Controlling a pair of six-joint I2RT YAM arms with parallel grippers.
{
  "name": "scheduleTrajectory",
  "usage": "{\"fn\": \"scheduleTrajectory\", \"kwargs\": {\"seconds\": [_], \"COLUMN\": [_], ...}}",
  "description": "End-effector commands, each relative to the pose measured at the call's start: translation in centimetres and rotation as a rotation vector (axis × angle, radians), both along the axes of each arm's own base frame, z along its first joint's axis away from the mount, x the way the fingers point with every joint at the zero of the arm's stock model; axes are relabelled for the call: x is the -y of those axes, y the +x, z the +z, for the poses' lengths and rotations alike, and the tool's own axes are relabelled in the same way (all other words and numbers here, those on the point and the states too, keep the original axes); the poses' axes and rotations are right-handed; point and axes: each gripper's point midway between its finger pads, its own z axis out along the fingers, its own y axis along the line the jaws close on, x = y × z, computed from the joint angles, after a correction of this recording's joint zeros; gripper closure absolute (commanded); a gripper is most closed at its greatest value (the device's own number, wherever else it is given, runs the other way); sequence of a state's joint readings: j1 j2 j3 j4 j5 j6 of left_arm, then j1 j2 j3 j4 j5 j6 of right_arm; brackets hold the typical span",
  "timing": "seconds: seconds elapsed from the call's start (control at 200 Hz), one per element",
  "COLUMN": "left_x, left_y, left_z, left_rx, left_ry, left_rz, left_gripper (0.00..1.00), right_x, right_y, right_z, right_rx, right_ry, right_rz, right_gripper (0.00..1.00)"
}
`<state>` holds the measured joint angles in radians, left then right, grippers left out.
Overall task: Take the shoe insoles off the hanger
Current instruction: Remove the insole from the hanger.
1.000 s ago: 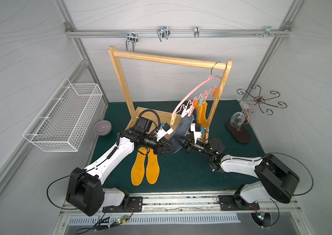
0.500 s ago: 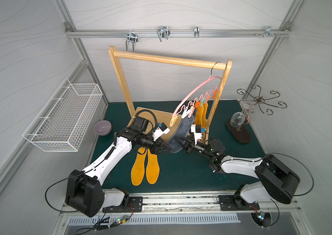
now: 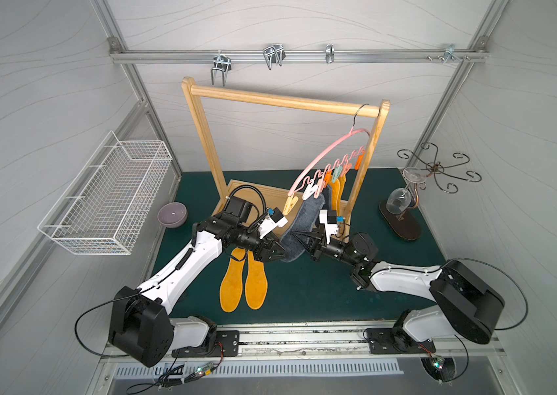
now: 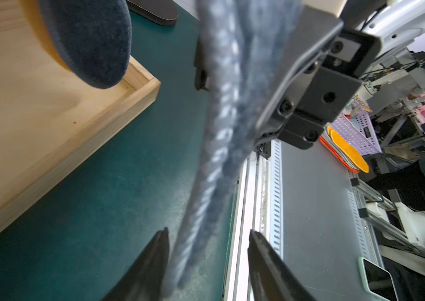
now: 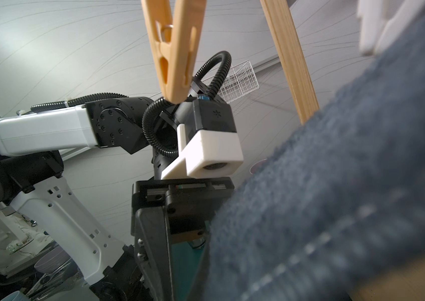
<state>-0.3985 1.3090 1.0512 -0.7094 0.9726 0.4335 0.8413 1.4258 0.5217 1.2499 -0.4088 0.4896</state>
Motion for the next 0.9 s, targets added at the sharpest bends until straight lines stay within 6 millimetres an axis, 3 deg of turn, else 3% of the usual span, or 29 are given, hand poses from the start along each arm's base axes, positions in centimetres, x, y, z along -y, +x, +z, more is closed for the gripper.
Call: {"fn": "scheduleTrajectory", "kwargs": {"seconds": [0.0, 0.125, 0.18, 0.265, 0.455, 0.655, 0.895], "left_x": [0.6, 0.4, 0.3, 0.2, -0.1, -0.2, -0.3], "left_y": [-0.3, -0.7, -1.1, -1.4, -1.9, -2.1, -2.0], "left_z": [1.4, 1.6, 1.6, 1.6, 1.5, 1.3, 0.9], "left_rx": [0.021, 0.032, 0.033, 0.035, 0.024, 0.021, 0.021], "left_ry": [-0.049, -0.046, -0.048, -0.043, -0.045, -0.036, -0.024], "left_rz": [-0.049, -0.068, -0.082, -0.093, -0.111, -0.116, -0.114], "left_gripper": [0.7, 1.0, 1.0, 1.0, 1.0, 1.0, 1.0], "right_x": [-0.4, -0.5, -0.3, 0.5, 3.7, 7.1, 8.7], "right_y": [-0.7, -0.5, 0.0, 0.8, 3.9, 6.5, 8.7], "right_z": [1.9, 1.7, 1.5, 1.6, 2.4, 4.6, 6.6], "right_rx": [0.047, 0.037, 0.02, 0.003, -0.052, -0.061, -0.12], "right_ry": [0.045, 0.046, 0.046, 0.054, 0.091, 0.14, 0.144], "right_rz": [0.034, 0.02, -0.002, -0.035, -0.133, -0.205, -0.265], "right_gripper": [1.0, 0.95, 0.84, 0.81, 0.6, 0.53, 0.4]}}
